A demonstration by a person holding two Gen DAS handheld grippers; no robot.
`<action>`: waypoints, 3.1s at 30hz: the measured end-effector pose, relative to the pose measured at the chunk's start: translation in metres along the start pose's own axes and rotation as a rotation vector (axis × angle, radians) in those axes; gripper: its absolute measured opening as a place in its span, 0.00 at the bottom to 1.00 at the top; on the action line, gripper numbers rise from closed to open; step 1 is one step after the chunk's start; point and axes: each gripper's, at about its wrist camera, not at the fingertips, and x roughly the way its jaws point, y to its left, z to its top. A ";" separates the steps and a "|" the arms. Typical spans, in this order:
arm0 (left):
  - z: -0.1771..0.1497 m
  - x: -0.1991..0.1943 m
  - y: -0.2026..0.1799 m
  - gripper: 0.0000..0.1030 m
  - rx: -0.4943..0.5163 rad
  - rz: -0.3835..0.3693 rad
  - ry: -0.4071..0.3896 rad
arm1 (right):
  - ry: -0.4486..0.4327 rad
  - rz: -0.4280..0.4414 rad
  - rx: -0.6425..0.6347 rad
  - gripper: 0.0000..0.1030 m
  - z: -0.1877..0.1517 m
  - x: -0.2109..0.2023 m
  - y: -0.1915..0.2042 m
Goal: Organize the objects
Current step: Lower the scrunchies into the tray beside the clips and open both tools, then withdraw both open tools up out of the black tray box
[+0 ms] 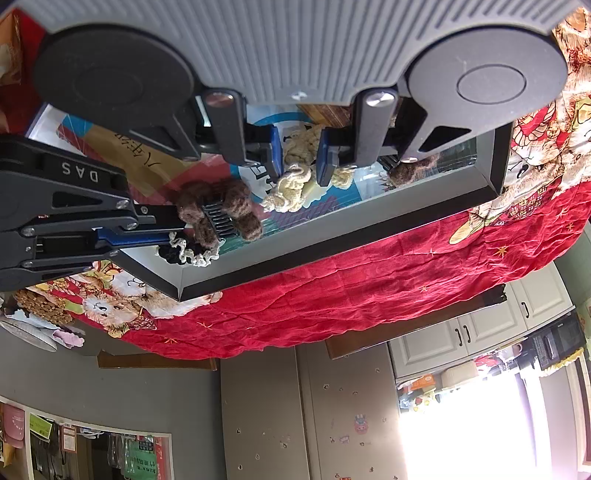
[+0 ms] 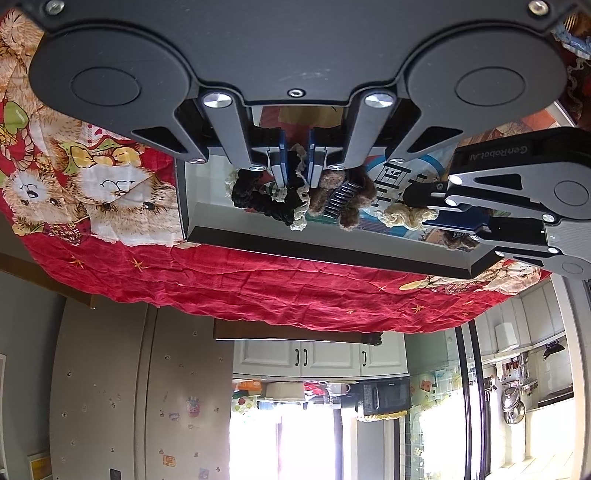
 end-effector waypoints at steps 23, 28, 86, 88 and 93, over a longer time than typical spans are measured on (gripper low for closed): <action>0.000 -0.003 -0.003 0.56 0.021 0.017 -0.008 | 0.003 0.001 0.008 0.20 0.000 -0.001 -0.001; 0.000 -0.004 -0.003 0.60 0.022 0.021 -0.009 | -0.005 -0.004 0.008 0.31 0.000 -0.002 -0.001; -0.045 -0.152 0.009 0.87 0.061 0.077 -0.135 | -0.100 0.001 0.040 0.55 -0.010 -0.122 0.004; -0.049 -0.158 0.010 0.87 0.054 0.073 -0.140 | -0.101 -0.002 0.039 0.56 -0.014 -0.129 0.004; -0.061 -0.170 0.014 0.87 0.043 0.078 -0.148 | -0.116 0.000 0.056 0.56 -0.023 -0.152 0.003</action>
